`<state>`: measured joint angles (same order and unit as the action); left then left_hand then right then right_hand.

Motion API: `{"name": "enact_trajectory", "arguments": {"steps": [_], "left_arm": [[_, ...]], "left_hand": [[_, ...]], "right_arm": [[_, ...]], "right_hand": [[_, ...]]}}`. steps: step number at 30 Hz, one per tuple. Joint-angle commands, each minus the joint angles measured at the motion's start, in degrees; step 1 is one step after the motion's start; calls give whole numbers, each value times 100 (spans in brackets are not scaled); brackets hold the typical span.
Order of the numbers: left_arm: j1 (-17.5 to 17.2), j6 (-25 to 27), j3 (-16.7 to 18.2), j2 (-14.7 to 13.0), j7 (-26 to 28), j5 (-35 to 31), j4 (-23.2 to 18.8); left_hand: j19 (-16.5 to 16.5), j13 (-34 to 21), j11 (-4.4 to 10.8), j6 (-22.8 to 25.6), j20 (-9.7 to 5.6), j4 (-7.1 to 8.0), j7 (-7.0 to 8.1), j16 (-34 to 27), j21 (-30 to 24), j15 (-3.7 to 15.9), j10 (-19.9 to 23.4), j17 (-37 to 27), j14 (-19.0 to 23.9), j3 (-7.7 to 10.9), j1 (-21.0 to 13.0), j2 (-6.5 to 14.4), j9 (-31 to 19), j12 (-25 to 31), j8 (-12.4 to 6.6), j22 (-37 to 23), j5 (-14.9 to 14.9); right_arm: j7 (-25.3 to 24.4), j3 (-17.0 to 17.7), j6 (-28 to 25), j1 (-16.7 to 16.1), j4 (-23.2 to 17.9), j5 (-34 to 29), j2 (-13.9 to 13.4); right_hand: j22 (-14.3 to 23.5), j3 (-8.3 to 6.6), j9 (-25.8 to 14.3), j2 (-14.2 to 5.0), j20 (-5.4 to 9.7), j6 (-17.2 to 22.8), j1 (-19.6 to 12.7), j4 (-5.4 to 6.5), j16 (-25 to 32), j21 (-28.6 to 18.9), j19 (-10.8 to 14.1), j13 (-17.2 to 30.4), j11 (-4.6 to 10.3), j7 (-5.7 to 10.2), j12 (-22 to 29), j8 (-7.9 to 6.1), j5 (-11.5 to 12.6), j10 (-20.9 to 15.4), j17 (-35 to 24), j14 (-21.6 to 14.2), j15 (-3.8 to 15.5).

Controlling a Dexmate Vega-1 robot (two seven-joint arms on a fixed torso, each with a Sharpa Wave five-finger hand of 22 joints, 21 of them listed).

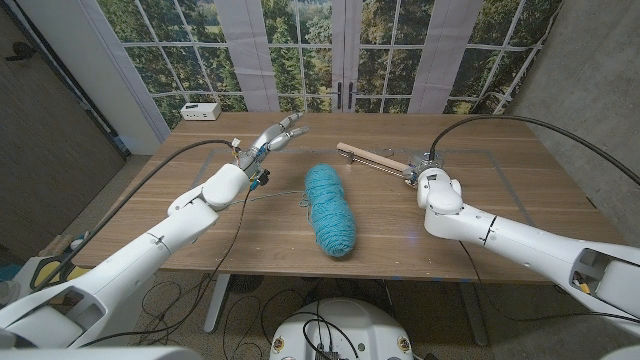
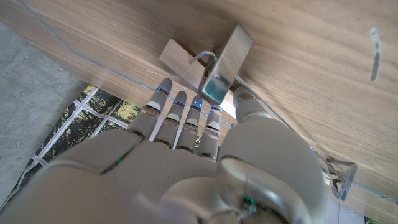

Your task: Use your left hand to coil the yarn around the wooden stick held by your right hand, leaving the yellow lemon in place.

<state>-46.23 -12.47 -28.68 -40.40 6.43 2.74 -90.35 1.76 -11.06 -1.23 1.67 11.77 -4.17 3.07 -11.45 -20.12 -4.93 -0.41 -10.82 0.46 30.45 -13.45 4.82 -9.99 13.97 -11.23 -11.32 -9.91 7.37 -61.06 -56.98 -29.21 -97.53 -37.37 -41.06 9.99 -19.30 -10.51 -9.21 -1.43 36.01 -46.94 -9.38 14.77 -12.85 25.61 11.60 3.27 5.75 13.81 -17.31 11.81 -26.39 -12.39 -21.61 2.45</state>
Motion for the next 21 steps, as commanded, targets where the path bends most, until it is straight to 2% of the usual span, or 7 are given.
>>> {"name": "enact_trajectory", "arguments": {"steps": [1,6,10,13,17,20,21], "left_arm": [[14,-124,4,21,-48,73,89],[-2,-167,17,29,-13,66,99],[-39,-148,39,7,9,66,61],[-48,-122,54,1,-19,116,55],[-42,-161,50,4,-36,122,62],[-35,-152,51,-3,-60,134,56],[-34,-159,52,-11,-75,140,53]], "left_hand": [[23,-28,-24,16,42,31,10,5,3,-20,11,-16,-14,-1,69,-1,-32,-13,20,-23,9],[26,-28,-30,12,43,45,8,2,7,-15,6,-18,-8,-11,93,1,-32,-19,25,-24,7],[24,-29,-25,18,44,56,7,4,8,-24,4,-18,-11,-19,111,3,-31,-24,25,-25,5],[22,-29,-22,18,44,64,5,3,9,-27,6,-19,-8,-26,125,4,-31,-25,27,-26,4],[24,-30,-24,20,39,71,1,3,11,-29,8,-20,-9,-32,139,4,-31,-27,28,-27,3],[22,-30,-27,18,39,80,11,3,12,-32,10,-20,-10,-39,154,3,-31,-28,30,-27,2],[21,-30,-28,19,40,83,7,2,12,-32,10,-21,-8,-42,159,3,-31,-29,30,-28,1]], "right_arm": [[201,-195,-136,115,152,-140,55],[612,-362,-310,320,243,-155,114],[763,-484,-371,430,337,-164,148],[675,-531,-383,424,362,-220,156],[437,-543,-314,355,345,-325,130],[343,-523,-254,318,340,-361,118],[281,-492,-226,289,341,-359,118]], "right_hand": [[30,-31,-19,-24,23,472,-144,43,89,30,28,30,0,41,34,-138,-42,-277,-47,-92,613],[31,-102,-6,-50,73,481,-334,-18,207,17,96,31,8,28,86,-67,-42,-522,-69,-346,727],[48,-188,-10,3,158,380,-691,-40,639,-97,427,42,79,92,137,97,-75,-892,-237,-1138,845],[68,-186,-19,65,240,708,-972,-82,957,-162,599,69,99,171,248,34,-78,-1294,-451,-1535,993],[120,-93,-35,173,382,1047,-1679,-105,1673,-305,849,341,173,260,746,87,-52,-2096,-1205,-2129,1055],[174,2,-66,222,441,1421,-2181,-72,2122,-437,970,628,232,216,1178,88,-54,-2521,-1814,-2478,1085],[186,44,-83,213,451,1640,-2214,-34,2202,-470,993,703,245,188,1300,22,-59,-2649,-1939,-2556,1086]]}}
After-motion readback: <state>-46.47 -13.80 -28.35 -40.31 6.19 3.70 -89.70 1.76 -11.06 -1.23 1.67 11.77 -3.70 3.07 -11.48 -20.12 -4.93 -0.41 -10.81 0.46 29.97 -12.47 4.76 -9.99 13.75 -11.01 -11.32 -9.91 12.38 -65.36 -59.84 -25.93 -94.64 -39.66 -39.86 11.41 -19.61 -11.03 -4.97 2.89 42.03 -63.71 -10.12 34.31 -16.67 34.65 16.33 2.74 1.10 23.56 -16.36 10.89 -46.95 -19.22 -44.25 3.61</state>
